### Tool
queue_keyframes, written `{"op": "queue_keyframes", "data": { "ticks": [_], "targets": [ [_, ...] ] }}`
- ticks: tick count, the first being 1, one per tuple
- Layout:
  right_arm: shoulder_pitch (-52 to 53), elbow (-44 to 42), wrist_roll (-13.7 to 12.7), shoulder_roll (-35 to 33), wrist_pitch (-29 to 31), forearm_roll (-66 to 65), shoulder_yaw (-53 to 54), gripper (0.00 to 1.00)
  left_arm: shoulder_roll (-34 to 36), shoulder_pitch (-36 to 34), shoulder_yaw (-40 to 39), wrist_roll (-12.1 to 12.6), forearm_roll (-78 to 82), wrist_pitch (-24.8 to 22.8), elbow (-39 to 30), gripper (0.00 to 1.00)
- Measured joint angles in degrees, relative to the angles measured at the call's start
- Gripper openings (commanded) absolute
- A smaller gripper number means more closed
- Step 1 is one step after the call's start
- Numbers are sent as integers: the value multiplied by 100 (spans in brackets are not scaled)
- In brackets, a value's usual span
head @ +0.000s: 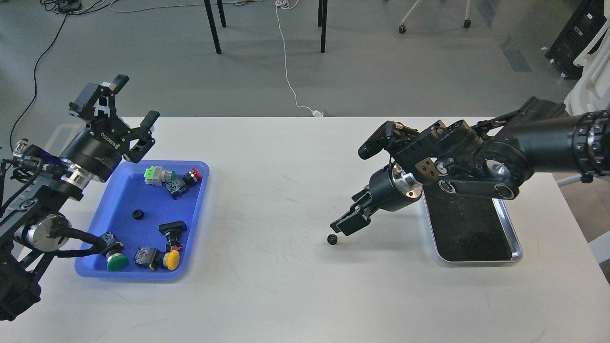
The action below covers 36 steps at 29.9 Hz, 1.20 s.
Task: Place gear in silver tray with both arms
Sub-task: 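Reach the right gripper down to the black gear and grasp it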
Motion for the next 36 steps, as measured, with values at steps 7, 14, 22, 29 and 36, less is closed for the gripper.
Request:
{"op": "queue_keyframes", "data": {
  "ticks": [7, 14, 22, 29, 36],
  "targets": [
    [-297, -163, 0, 419, -918, 0, -522, 93, -12, 31, -1, 19, 0, 31, -122, 98],
    [-545, -328, -1, 428, -1070, 0, -565, 85, -11, 103, -4, 21, 0, 37, -132, 98],
    [-648, -330, -1, 428, -1078, 2, -566, 71, -8, 130, -22, 27, 0, 52, -133, 98],
    [-678, -330, -1, 428, -1204, 4, -570, 54, -8, 190, -32, 28, 0, 56, -196, 98],
    [-688, -330, -1, 428, -1260, 5, -571, 49, -8, 200, -115, 28, 0, 63, -237, 98]
  ]
}}
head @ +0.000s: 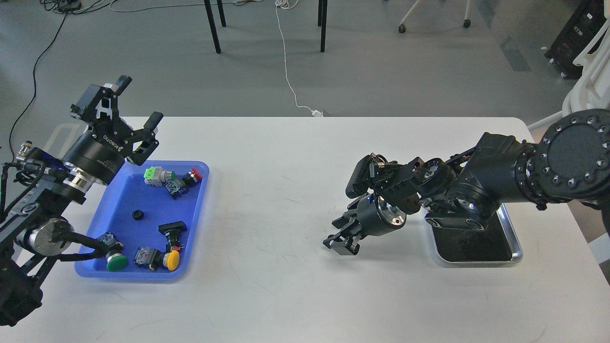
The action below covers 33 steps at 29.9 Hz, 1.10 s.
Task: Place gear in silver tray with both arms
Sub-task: 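Reach the right gripper down to the black gear and grasp it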
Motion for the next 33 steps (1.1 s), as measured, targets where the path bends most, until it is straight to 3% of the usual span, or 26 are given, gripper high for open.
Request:
{"op": "queue_keyframes", "data": {
  "ticks": [12, 16, 26, 33],
  "targets": [
    [-81, 24, 0, 0, -32, 7, -86, 43, -9, 89, -19, 0, 0, 0, -3, 98],
    [-125, 25, -1, -2, -61, 10, -89, 32, -2, 107, -44, 1, 0, -6, -3, 98],
    [-137, 26, -1, -1, -114, 10, -89, 17, 4, 113, -51, -4, 0, -10, -2, 98],
    [21, 51, 5, 4, -118, 8, -89, 17, -1, 112, -51, -7, 0, -8, -2, 98]
  ]
}}
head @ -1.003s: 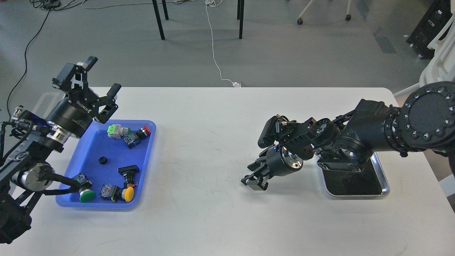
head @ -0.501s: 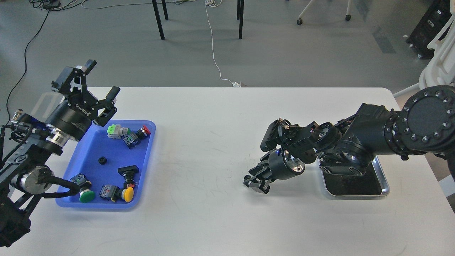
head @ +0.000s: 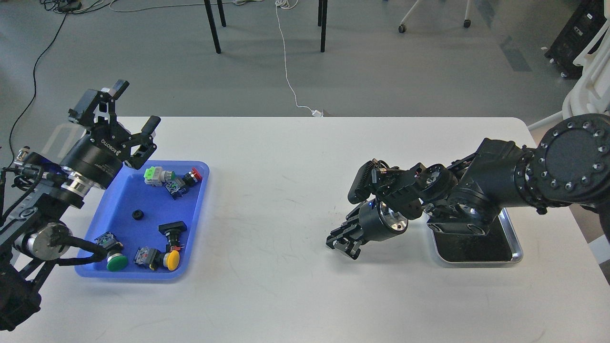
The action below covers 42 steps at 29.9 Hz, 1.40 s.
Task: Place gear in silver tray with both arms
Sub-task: 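Reach the right gripper down to the black gear and grasp it, then carry the gear into the silver tray and open the right gripper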
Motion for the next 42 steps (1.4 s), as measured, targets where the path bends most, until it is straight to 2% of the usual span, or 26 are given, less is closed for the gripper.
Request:
{"op": "queue_keyframes", "data": {
  "ticks": [8, 16, 21, 28, 38, 40, 41, 42],
  "targets": [
    [737, 355, -3, -130, -3, -60, 19, 18, -10, -1, -1, 0, 0, 0, 0, 98],
    [1104, 490, -6, -1751, 64, -790, -469, 18, -27, -7, 14, 0, 0, -46, 0, 98],
    [742, 108, -5, -2282, 68, -827, -711, 18, -34, -7, 14, 0, 0, -53, -18, 98],
    [-112, -924, -4, -2313, 61, -795, -696, 18, -9, -3, 27, 9, 3, -62, -119, 98],
    [-671, -1453, -4, -2104, 61, -767, -678, 19, -26, -3, 49, 9, 14, -28, -131, 98],
    [-730, -1514, -4, -2091, 57, -767, -676, 23, -26, -3, 44, 9, 14, -27, -131, 98],
    [-751, -1531, -4, -2089, 55, -767, -676, 28, -23, -3, 39, 9, 14, -26, -131, 98],
    [-765, -1539, -4, -2089, 52, -767, -676, 37, -14, -3, 36, 9, 14, -26, -131, 98]
  ]
}}
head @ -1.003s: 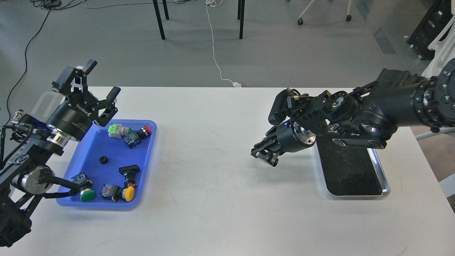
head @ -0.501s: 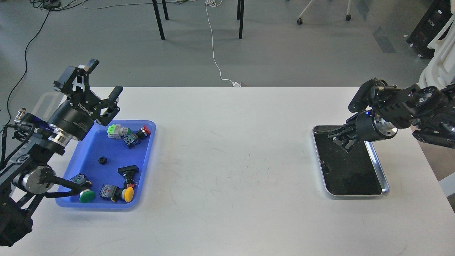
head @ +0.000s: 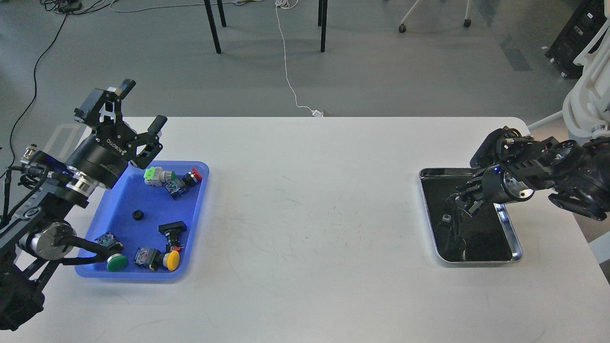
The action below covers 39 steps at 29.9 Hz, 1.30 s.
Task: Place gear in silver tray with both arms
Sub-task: 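Carry the gear into the silver tray and open the right gripper, then raise the right gripper away and move the left gripper to the blue tray, then grasp another small black gear in the blue tray with the left gripper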
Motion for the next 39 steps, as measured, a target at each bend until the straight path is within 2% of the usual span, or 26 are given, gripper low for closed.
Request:
{"op": "queue_keyframes", "data": {
  "ticks": [1, 3, 6, 8, 15, 21, 26, 31, 35, 39],
  "targets": [
    [-9, -2, 0, 0, -3, 0, 0, 46, 9, 0, -3, 0, 0, 0, 0, 98],
    [-13, -2, 0, -4, -17, 0, 11, 57, 18, 0, -5, 0, 0, -1, 0, 98],
    [-11, 46, 0, -41, -35, 3, 101, 81, 21, 0, -5, 0, -4, -8, 0, 98],
    [17, 86, 0, -79, -42, 9, 162, 93, 26, 0, -2, 0, -4, -14, 0, 98],
    [368, 553, 0, -527, -47, 25, 752, 97, 72, 0, 12, -2, -5, -35, -1, 98],
    [270, 1108, -1, -1162, -28, 576, 2514, 97, 115, 0, -4, -43, -2, -33, -28, 98],
    [-918, 1459, -1, -1410, -7, 2143, 4505, 97, 270, 0, 1, -79, 63, -26, -227, 98],
    [-2596, 1509, -2, -1206, 20, 3612, 6717, 97, 433, -15, 61, -219, 637, -18, -495, 98],
    [-3721, 1624, -1, -829, 269, 4364, 8009, 97, 786, -65, 115, -274, 2541, -33, -851, 98],
    [-4251, 1714, -1, -786, 534, 4536, 8472, 97, 1160, -226, 310, -277, 4501, -35, -947, 98]
  ]
}}
